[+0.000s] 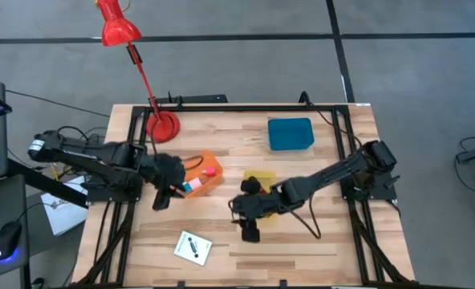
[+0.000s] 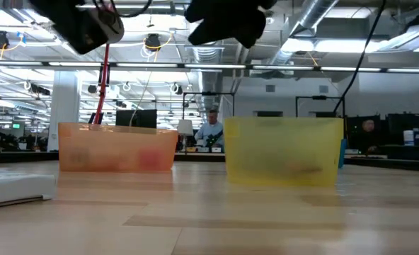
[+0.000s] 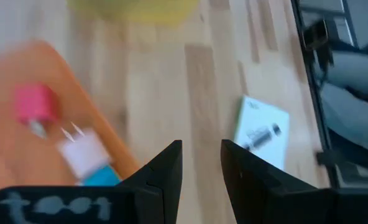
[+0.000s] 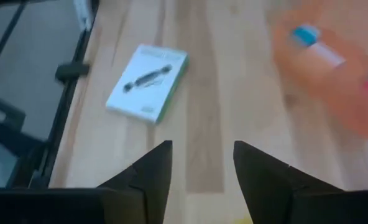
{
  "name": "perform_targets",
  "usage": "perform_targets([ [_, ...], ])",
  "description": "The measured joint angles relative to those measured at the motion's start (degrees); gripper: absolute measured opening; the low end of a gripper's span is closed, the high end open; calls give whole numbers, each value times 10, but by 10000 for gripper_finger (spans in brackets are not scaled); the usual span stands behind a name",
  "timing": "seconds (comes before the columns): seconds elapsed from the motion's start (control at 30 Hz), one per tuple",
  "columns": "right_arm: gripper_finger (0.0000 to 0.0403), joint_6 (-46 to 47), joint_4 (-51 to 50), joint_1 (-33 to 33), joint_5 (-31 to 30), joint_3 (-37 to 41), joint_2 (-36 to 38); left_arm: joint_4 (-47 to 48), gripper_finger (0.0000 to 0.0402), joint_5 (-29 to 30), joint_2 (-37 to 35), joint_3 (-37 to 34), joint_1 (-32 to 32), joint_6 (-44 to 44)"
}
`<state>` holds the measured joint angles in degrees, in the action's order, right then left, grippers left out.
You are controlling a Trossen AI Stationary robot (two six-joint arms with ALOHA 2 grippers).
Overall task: Pick and place items into bin
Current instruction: Put the white card reader box into the blue bin
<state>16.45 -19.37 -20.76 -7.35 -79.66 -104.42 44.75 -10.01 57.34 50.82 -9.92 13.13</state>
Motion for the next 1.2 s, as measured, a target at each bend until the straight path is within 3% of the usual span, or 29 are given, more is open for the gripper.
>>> perform_targets([
  [0.13, 159, 0, 0, -22, -1, 1, 0, -32, 98, 16, 0, -24, -64, 28],
  [0.4, 153, -16, 79, -20, 1, 1, 0, -68, 98, 173, 0, -26, -190, 70],
  [0.6, 153, -216, 123, -33, -2, 1, 0, -69, 98, 212, 22, -26, -275, 141],
  [0.83, 154, -365, 232, -61, -2, 1, -53, -68, 98, 218, 87, -26, -314, 192],
  [0.97, 149, -421, 228, -67, -37, 1, -92, -67, 98, 214, 133, -26, -311, 207],
  [1.2, 134, -433, 236, -77, -58, -24, -109, -86, 79, 131, 212, -26, -301, 203],
])
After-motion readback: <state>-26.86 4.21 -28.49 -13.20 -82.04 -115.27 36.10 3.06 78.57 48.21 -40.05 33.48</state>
